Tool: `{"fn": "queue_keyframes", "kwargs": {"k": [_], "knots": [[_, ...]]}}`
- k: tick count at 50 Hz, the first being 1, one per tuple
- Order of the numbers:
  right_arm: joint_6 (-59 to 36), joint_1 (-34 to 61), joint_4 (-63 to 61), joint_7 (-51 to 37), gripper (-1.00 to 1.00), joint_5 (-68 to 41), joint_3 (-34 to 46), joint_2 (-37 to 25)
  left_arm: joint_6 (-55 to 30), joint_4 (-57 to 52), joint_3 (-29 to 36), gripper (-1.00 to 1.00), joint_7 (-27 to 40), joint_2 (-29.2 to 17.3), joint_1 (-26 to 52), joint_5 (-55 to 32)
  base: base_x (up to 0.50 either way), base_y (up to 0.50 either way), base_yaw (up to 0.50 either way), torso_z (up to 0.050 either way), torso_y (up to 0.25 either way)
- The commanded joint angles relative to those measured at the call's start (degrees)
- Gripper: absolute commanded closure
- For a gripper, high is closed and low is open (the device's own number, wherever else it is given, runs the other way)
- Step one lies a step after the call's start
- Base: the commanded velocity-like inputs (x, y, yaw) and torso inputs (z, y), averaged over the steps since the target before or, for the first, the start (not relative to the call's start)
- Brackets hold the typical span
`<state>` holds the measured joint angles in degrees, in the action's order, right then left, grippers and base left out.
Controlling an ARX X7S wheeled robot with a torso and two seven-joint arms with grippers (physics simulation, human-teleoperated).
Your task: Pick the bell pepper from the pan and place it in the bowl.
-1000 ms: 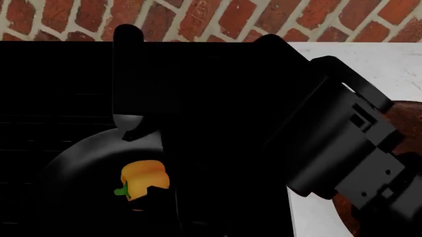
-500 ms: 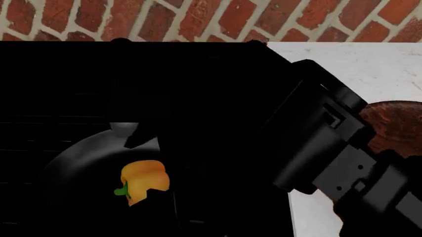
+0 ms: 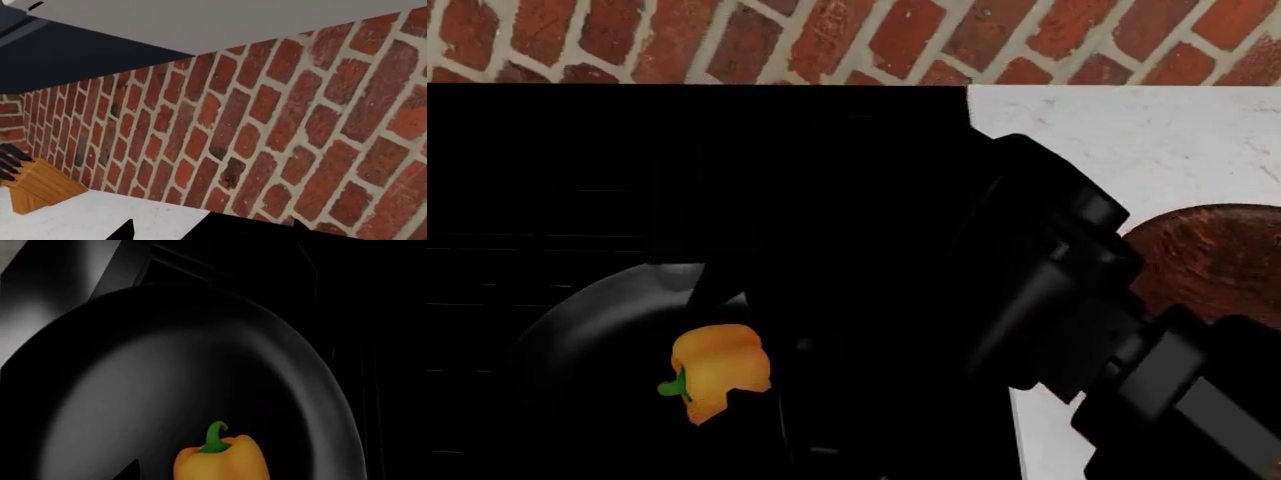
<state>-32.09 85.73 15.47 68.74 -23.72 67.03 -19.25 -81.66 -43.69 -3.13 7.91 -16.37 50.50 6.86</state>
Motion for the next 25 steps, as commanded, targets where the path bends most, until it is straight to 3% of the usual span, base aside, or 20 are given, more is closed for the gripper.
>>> {"fn": "queue_keyframes", "kwargs": {"k": [1,25], "knots": [[1.7,-0.5,3.2,1.6,-1.0,2.1,0.0,2.7,1.0,0.4,-2.0,-1.0,-1.2,1.1,-1.1,1.0,0.0,0.0,0.0,0.0,0.0],[6.4,-1.5,11.2,2.4,-1.0,3.1,1.1,5.8,3.6,1.9,-3.5,-1.0,-0.7,1.2,-3.0,1.1,0.0,0.0,0.0,0.0,0.0]]}}
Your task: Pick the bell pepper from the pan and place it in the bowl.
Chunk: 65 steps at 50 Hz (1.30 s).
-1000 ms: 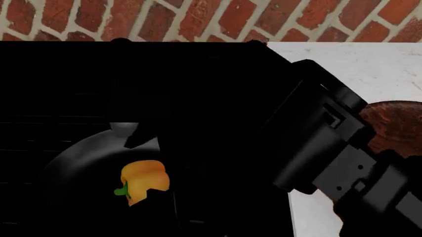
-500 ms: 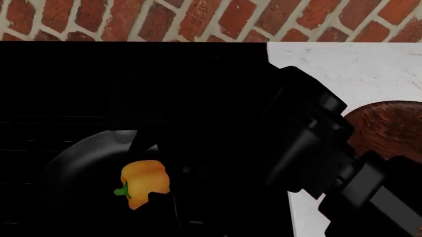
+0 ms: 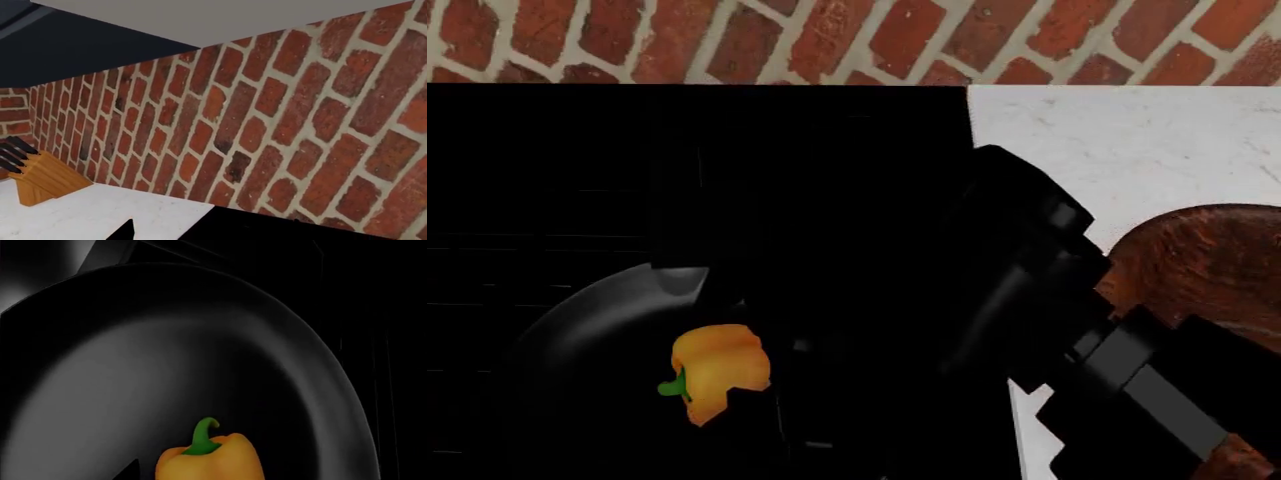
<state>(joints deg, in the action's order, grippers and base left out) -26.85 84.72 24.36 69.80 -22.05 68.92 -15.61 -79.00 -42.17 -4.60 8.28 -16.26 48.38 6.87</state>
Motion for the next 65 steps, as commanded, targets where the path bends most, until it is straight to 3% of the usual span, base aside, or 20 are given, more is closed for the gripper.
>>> {"fn": "queue_keyframes", "kwargs": {"k": [1,5,6,28,38,48,57,65], "knots": [[1.3,-0.7,2.5,1.3,-1.0,1.5,-0.6,2.2,1.1,0.4,-2.2,-1.0,-1.1,1.1,-1.1,1.1,0.0,0.0,0.0,0.0,0.0],[1.1,-0.7,3.5,1.5,-1.0,1.4,-0.5,2.7,1.1,0.2,-2.7,-1.0,-1.0,1.1,-1.5,1.2,0.0,0.0,0.0,0.0,0.0],[1.3,-0.8,3.9,1.5,1.0,1.4,-0.4,2.9,1.2,0.1,-2.7,-1.0,-0.9,1.1,-1.7,1.3,0.0,0.0,0.0,0.0,0.0],[0.2,-0.6,1.1,-0.8,1.0,1.1,-1.0,1.5,1.5,-1.2,-4.5,-1.0,-1.1,1.3,-3.4,1.0,0.0,0.0,0.0,0.0,0.0],[-7.2,1.6,-10.1,-4.8,1.0,-1.6,-4.3,-3.7,-2.0,-4.9,-4.3,-1.0,-1.9,1.3,-2.5,0.6,0.0,0.0,0.0,0.0,0.0],[-18.3,4.2,-25.7,-10.7,1.0,-6.2,-9.7,-10.5,-10.8,-12.9,-3.4,-1.0,-3.5,0.1,-0.2,1.0,0.0,0.0,0.0,0.0,0.0],[-26.5,6.2,-34.0,-16.5,1.0,-10.3,-16.2,-15.7,-10.3,-13.2,-2.9,-1.0,-8.3,1.5,-1.1,4.9,0.0,0.0,0.0,0.0,0.0],[-34.1,8.4,-39.6,-22.5,1.0,-11.9,-21.5,-21.7,-4.6,-9.1,-3.6,-1.0,-8.9,3.6,-3.0,3.8,0.0,0.0,0.0,0.0,0.0]]}}
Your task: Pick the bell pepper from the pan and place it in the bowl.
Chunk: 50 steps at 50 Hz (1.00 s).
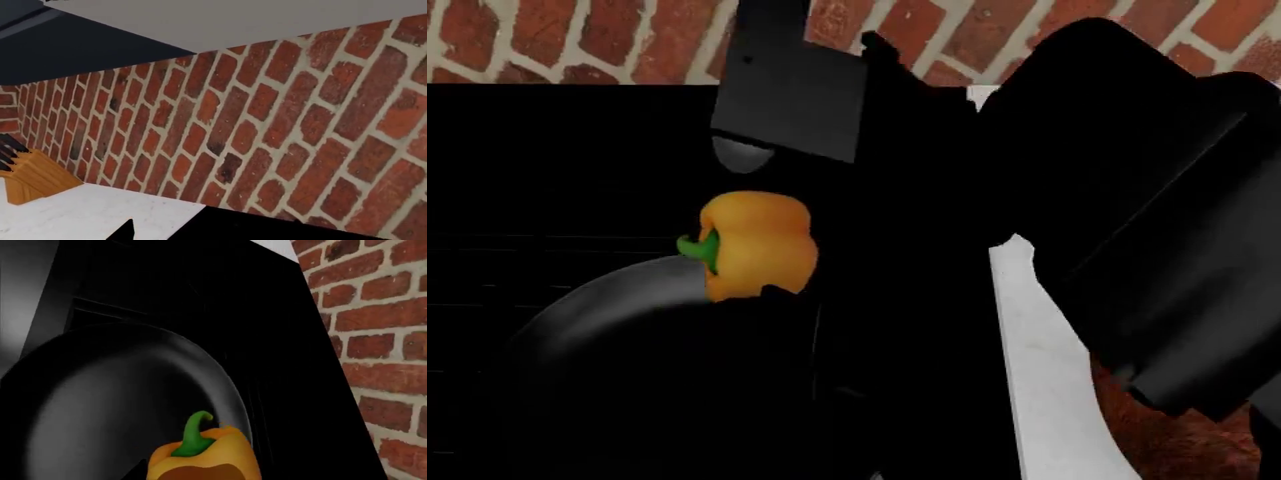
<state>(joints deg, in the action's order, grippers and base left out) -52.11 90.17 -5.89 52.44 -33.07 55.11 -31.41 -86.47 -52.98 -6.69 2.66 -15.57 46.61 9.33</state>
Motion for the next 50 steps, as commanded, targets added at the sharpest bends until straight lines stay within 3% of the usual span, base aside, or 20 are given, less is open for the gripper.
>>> {"fn": "queue_keyframes", "kwargs": {"k": [1,15,32,50], "knots": [[-9.9,3.6,-9.8,-5.7,1.0,-1.2,-8.6,-6.5,3.5,2.1,-1.6,-1.0,-3.4,3.1,-1.5,1.1,0.0,0.0,0.0,0.0,0.0],[-26.5,8.6,-20.5,-13.2,1.0,-3.6,-13.9,-15.4,12.0,7.9,-3.7,-1.0,-4.8,5.3,-4.4,-1.5,0.0,0.0,0.0,0.0,0.0],[-27.1,9.3,-20.1,-16.0,1.0,2.4,-7.7,-21.8,18.2,13.6,-4.8,-1.0,-5.0,6.2,-5.7,-3.2,0.0,0.0,0.0,0.0,0.0],[-27.1,12.3,-16.9,-14.9,1.0,8.0,1.6,-24.4,22.7,18.3,-5.9,-1.0,-4.5,6.6,-6.5,-4.4,0.0,0.0,0.0,0.0,0.0]]}}
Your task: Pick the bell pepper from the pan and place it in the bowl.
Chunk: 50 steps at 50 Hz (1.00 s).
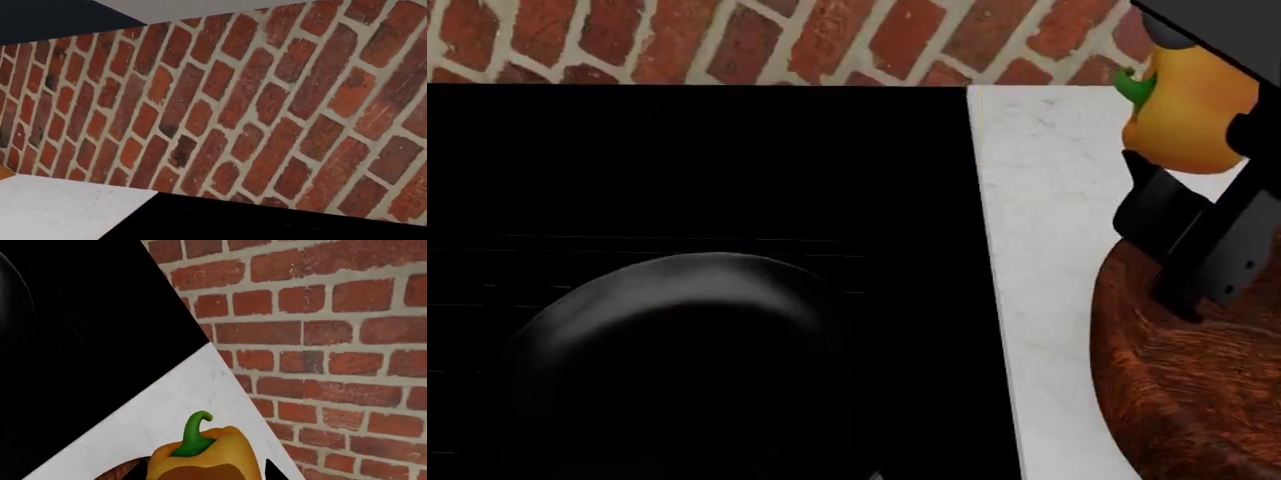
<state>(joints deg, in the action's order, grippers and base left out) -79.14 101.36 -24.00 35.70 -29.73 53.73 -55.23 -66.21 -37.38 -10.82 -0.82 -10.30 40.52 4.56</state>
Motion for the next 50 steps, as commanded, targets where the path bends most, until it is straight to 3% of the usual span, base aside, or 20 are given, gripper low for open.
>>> {"fn": "queue_keyframes", "kwargs": {"k": [1,50], "knots": [[0.2,1.1,1.8,1.9,1.0,4.9,3.4,-0.8,2.8,3.0,-1.7,-1.0,-0.9,1.4,-0.6,0.3,0.0,0.0,0.0,0.0,0.0],[1.2,-15.9,0.1,-3.6,1.0,-5.0,-4.6,-8.8,1.5,1.6,-2.3,-1.0,0.7,1.2,-1.8,-1.2,0.0,0.0,0.0,0.0,0.0]]}}
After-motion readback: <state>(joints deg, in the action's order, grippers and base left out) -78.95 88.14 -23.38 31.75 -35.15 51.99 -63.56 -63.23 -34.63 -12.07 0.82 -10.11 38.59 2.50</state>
